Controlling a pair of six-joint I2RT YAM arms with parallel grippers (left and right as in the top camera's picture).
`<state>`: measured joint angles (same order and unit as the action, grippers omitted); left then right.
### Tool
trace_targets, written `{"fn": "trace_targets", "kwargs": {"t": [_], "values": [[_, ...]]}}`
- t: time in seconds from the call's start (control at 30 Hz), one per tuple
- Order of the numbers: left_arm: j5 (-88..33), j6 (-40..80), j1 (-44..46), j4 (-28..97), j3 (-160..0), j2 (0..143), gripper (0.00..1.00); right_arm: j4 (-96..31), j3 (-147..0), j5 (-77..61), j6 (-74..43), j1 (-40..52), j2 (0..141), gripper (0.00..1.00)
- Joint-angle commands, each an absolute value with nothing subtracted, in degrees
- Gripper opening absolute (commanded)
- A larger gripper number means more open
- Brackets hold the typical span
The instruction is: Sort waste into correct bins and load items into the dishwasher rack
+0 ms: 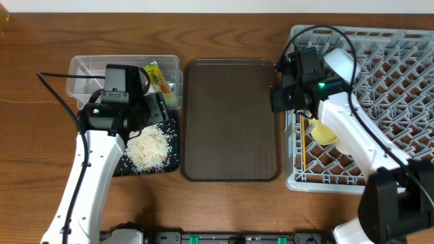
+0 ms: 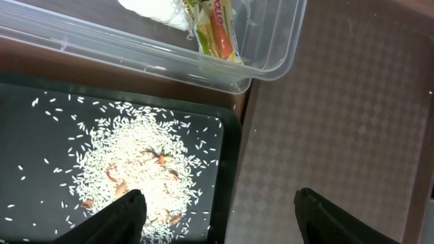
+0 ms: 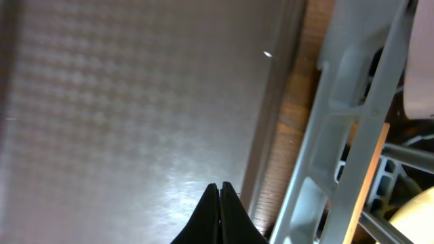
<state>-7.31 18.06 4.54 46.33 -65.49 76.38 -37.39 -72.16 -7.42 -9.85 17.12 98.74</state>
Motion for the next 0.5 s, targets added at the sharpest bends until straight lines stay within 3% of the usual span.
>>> {"fn": "trace_targets", "kwargs": {"t": [0.0,0.27,0.47], "values": [[-7.05,18.35,4.29,46.72,-65.43,75.99,0.73,-37.52,-71.85,-1.19,-10.79,17.43,99.46,0.01],[-7.05,18.35,4.29,46.72,-65.43,75.99,0.73,-41.89,-71.85,11.75,-15.94,16.56,99.33,0.01],[-7.05,18.35,4.29,46.72,-65.43,75.99,0.73,-43.07,-71.85,13.02,-16.10,14.94,99.33,0.01]]}}
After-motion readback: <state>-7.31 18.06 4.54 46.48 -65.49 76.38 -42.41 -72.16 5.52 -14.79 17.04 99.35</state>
